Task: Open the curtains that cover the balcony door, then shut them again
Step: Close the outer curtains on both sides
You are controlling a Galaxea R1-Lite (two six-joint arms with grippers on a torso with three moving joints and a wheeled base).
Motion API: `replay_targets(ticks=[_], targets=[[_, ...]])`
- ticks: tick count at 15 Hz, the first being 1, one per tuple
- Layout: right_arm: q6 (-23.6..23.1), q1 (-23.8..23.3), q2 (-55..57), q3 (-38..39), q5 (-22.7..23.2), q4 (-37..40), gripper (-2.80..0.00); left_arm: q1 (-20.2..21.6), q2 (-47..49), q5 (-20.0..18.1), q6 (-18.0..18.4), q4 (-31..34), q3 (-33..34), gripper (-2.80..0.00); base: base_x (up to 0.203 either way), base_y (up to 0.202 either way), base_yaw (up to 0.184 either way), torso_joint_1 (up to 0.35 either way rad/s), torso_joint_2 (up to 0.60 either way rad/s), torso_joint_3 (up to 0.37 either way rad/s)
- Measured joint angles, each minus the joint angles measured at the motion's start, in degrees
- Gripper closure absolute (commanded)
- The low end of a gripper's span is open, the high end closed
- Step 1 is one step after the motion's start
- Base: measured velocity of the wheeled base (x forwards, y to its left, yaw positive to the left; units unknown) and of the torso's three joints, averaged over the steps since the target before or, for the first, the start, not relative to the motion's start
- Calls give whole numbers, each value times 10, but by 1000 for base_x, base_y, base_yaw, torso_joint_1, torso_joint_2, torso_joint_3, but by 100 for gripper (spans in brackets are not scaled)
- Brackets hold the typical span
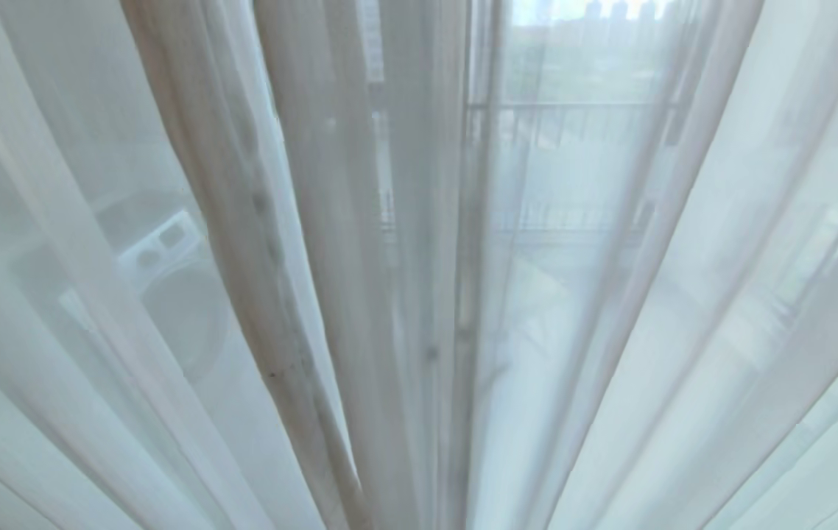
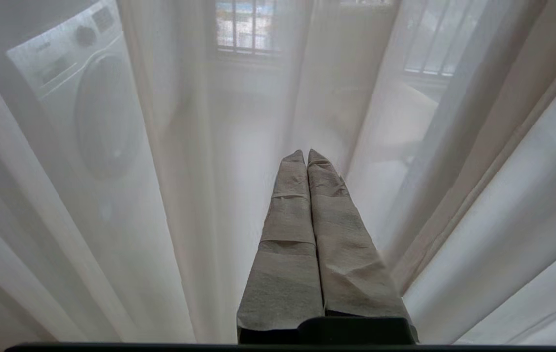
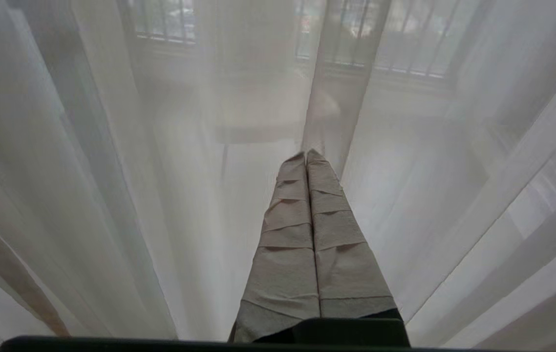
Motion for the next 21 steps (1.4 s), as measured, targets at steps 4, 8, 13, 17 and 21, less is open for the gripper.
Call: replay_targets(ticks=[4,8,13,17,21], targets=[[0,0,0,0,0,0,0,0,0,0,0,0,0,0,0,192,0,6,3,1],[0,0,0,0,0,0,0,0,0,0,0,0,0,0,0,191,0,0,4,1],[0,0,0,0,1,0,0,0,0,0,0,0,0,0,0,193,2,4,2,1],[0,0,0,0,0,0,0,0,0,0,0,0,0,0,0,189,-1,0,1,1],[0,0,0,0,0,-2,0,-1,0,1,0,1,0,0,-62,157,-3,4,4,0]])
